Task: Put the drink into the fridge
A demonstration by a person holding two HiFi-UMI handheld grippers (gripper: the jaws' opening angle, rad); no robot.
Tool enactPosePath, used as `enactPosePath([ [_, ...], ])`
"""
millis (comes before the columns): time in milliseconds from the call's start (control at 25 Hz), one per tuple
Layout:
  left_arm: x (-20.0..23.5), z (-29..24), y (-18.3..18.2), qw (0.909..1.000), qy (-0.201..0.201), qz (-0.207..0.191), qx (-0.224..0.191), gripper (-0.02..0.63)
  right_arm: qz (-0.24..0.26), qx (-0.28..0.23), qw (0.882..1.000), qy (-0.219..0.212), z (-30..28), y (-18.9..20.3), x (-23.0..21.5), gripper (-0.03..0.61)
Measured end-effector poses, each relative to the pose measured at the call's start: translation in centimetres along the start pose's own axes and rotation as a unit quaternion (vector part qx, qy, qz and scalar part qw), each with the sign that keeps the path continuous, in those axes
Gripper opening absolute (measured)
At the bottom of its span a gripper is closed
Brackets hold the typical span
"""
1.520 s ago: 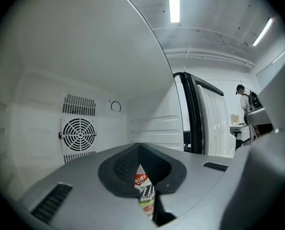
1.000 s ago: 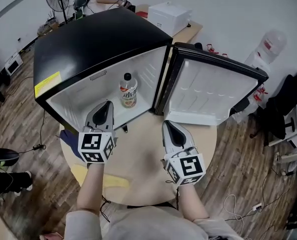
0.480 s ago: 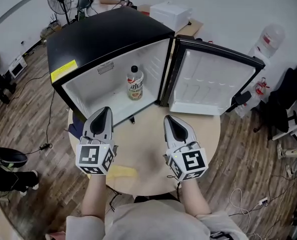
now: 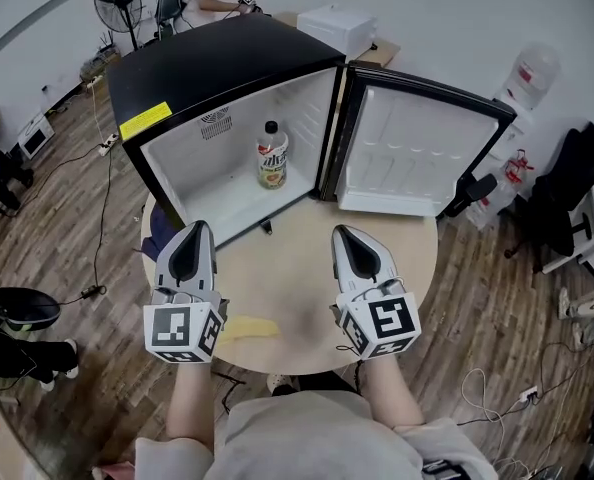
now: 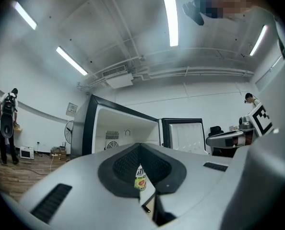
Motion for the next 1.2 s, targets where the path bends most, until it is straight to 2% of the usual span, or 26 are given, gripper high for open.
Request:
enactPosePath([
  [400,-1.8,4.3,-1.0,0.9997,-0.007,0.004,-0.021,0.008,0.003,-0.011,1.0,0.005,3.6,-0.9,1.2,0.011],
  [680,-3.0,5.8,-1.6,0.9994,-0.007,-0.028,-0.019,0.008,0.006,-0.017,1.0,0.007,5.0,-1.2,2.0,0.011],
  [1000,-2.9,6.7,-2.0,0.9993,-0.004,-0.003,-0.037,0.008,0.008,-0.02,1.0,0.005,5.8,-1.5,2.4,0.011],
  [1200,-3.1,6.4,-2.4,0.9992,0.003,-0.002,-0.039,0.008,0.008,-0.022,1.0,0.007,5.9,-1.7,2.3,0.011],
])
Point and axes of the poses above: the fingertips, and each gripper's own axes: z backward along the fingers, x to its left, y out of its underside, the point moved 7 cm from there along z, backward along the fingers, and after that the axes turned 15 degrees about y, right-handed, at the moved point
